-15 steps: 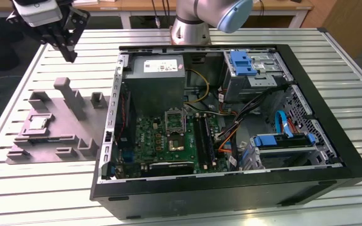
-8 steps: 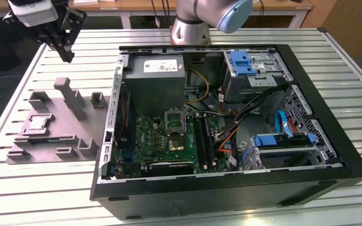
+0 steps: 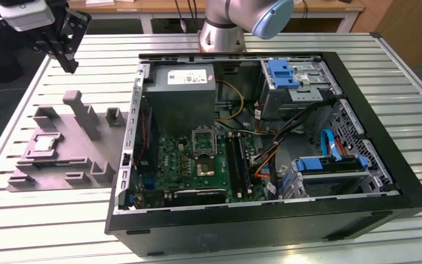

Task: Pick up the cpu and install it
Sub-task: 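Reach for the cpu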

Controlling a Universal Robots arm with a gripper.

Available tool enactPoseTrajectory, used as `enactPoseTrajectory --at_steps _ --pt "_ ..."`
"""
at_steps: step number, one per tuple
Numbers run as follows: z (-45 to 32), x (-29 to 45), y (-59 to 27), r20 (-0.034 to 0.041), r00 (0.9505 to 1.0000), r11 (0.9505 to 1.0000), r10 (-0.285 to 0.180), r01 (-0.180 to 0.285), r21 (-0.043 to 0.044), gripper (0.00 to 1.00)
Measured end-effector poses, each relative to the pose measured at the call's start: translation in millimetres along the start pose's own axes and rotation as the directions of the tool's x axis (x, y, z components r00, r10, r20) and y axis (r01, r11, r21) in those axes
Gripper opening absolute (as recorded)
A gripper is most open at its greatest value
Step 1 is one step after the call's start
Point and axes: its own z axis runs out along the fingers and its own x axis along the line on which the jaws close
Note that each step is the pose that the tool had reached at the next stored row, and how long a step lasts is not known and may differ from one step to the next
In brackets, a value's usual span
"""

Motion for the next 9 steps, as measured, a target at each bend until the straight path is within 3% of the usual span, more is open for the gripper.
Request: enactPoseTrajectory --at_steps 7,9 --pt "-0.1 3.5 -0.3 0.0 1.0 1.0 0.0 0.0 0.0 0.11" --pt "-0.3 10.7 -0.8 0.0 1.0 1.0 0.0 0.0 0.0 0.11"
